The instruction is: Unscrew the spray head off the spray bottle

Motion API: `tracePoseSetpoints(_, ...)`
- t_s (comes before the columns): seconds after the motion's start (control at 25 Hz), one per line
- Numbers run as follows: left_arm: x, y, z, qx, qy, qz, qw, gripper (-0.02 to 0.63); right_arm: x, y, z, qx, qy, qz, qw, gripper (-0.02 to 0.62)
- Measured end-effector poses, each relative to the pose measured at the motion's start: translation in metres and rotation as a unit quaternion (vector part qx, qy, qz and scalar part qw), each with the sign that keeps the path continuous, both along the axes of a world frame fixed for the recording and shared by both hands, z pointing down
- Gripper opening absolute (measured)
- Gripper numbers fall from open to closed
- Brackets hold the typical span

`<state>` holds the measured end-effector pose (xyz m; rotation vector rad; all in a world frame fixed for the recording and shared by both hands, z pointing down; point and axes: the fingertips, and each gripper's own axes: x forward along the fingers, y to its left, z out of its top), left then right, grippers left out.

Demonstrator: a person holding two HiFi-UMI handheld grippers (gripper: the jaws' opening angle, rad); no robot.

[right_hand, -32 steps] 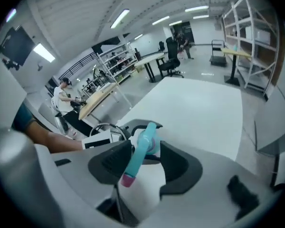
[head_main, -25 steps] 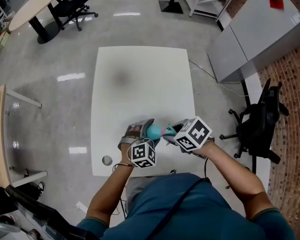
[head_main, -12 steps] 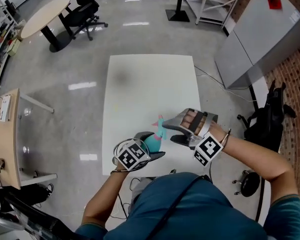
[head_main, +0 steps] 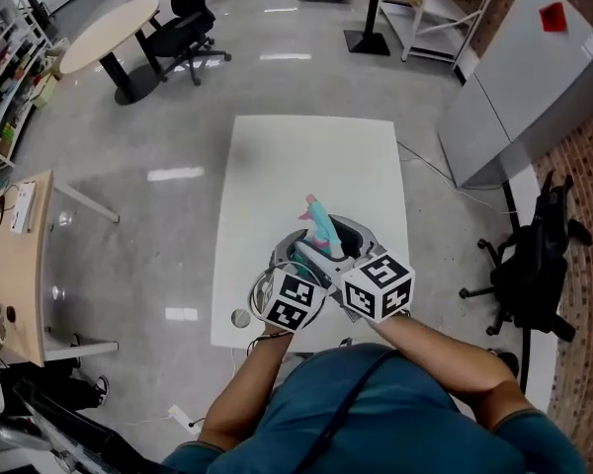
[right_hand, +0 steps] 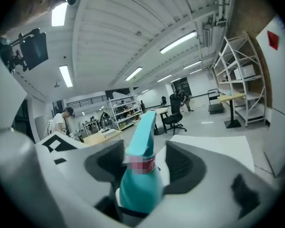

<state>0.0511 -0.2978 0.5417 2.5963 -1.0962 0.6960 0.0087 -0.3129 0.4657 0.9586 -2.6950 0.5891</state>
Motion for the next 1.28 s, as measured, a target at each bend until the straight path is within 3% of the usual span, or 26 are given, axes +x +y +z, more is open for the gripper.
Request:
tracePoseSetpoints(0.04,0.004,0.003,-0.002,0.010,-0.015,0.011,0.9998,0.407,0.005,-0.001,-0.003,-0.003,0.004,-0.002,1.000,0.153)
tracePoseSetpoints(0.16,0.009,0.016,-0.004,0.005,-0.019,0.044,0.9988,0.407,0.008,0.011,-0.005,-0.005,0.018,-0.049,0.999,0.141)
tracePoseSetpoints(0.24,0.018,0.037,-0.011,-0.035,0.047,0.101,0.9932,0.405,0.004,0.029,-0.011,0.001,0.011,-0.119,0.993,0.141)
tracePoseSetpoints(0.28,0.024,0.052,-0.021,-0.063,0.098,0.146,0.9825,0.407,0.002,0.040,-0.017,-0.001,0.002,-0.166,0.986,0.141)
tracePoseSetpoints(0.32,0.028,0.070,-0.035,-0.091,0.153,0.201,0.9633,0.405,0.001,0.053,-0.027,-0.007,-0.013,-0.219,0.976,0.141)
tracePoseSetpoints(0.36,0.030,0.090,-0.054,-0.116,0.204,0.265,0.9352,0.407,0.000,0.068,-0.041,-0.014,-0.032,-0.278,0.960,0.141)
tracePoseSetpoints(0.4,0.030,0.111,-0.075,-0.136,0.247,0.333,0.8997,0.407,-0.001,0.086,-0.058,-0.018,-0.053,-0.339,0.939,0.141)
tracePoseSetpoints(0.48,0.022,0.147,-0.117,-0.156,0.307,0.457,0.8198,0.407,-0.004,0.119,-0.095,-0.024,-0.094,-0.446,0.890,0.141)
tracePoseSetpoints(0.56,0.009,0.164,-0.151,-0.164,0.347,0.538,0.7505,0.407,-0.007,0.138,-0.130,-0.027,-0.134,-0.516,0.846,0.141)
tracePoseSetpoints(0.64,-0.003,0.168,-0.177,-0.195,0.389,0.589,0.6815,0.407,-0.010,0.141,-0.156,-0.024,-0.184,-0.555,0.811,0.141)
tracePoseSetpoints(0.68,-0.010,0.169,-0.190,-0.217,0.415,0.609,0.6406,0.407,-0.010,0.139,-0.166,-0.019,-0.213,-0.569,0.794,0.141)
tracePoseSetpoints(0.8,-0.028,0.175,-0.227,-0.274,0.496,0.653,0.5024,0.407,-0.011,0.141,-0.201,-0.006,-0.317,-0.599,0.736,0.141)
tracePoseSetpoints(0.96,-0.048,0.174,-0.258,-0.306,0.605,0.663,0.3161,0.407,0.002,0.138,-0.243,-0.011,-0.456,-0.606,0.652,0.141)
tracePoseSetpoints(1.0,-0.052,0.172,-0.261,-0.307,0.628,0.659,0.2773,0.405,0.007,0.132,-0.255,-0.018,-0.497,-0.598,0.629,0.141)
tracePoseSetpoints(1.04,-0.054,0.169,-0.262,-0.303,0.647,0.652,0.2538,0.405,0.011,0.126,-0.262,-0.022,-0.529,-0.588,0.612,0.141)
tracePoseSetpoints(1.08,-0.054,0.165,-0.261,-0.291,0.662,0.642,0.2548,0.405,0.013,0.121,-0.265,-0.022,-0.543,-0.577,0.609,0.141)
tracePoseSetpoints(1.12,-0.049,0.160,-0.259,-0.272,0.673,0.626,0.2873,0.405,0.012,0.114,-0.265,-0.018,-0.542,-0.563,0.623,0.141)
tracePoseSetpoints(1.16,-0.039,0.153,-0.252,-0.249,0.673,0.600,0.3526,0.405,0.013,0.105,-0.261,-0.010,-0.532,-0.543,0.649,0.141)
tracePoseSetpoints(1.2,-0.026,0.143,-0.239,-0.224,0.659,0.564,0.4447,0.406,0.018,0.092,-0.257,0.000,-0.519,-0.515,0.682,0.141)
tracePoseSetpoints(1.28,0.001,0.112,-0.186,-0.170,0.569,0.458,0.6617,0.407,0.043,0.051,-0.244,0.019,-0.490,-0.429,0.758,0.141)
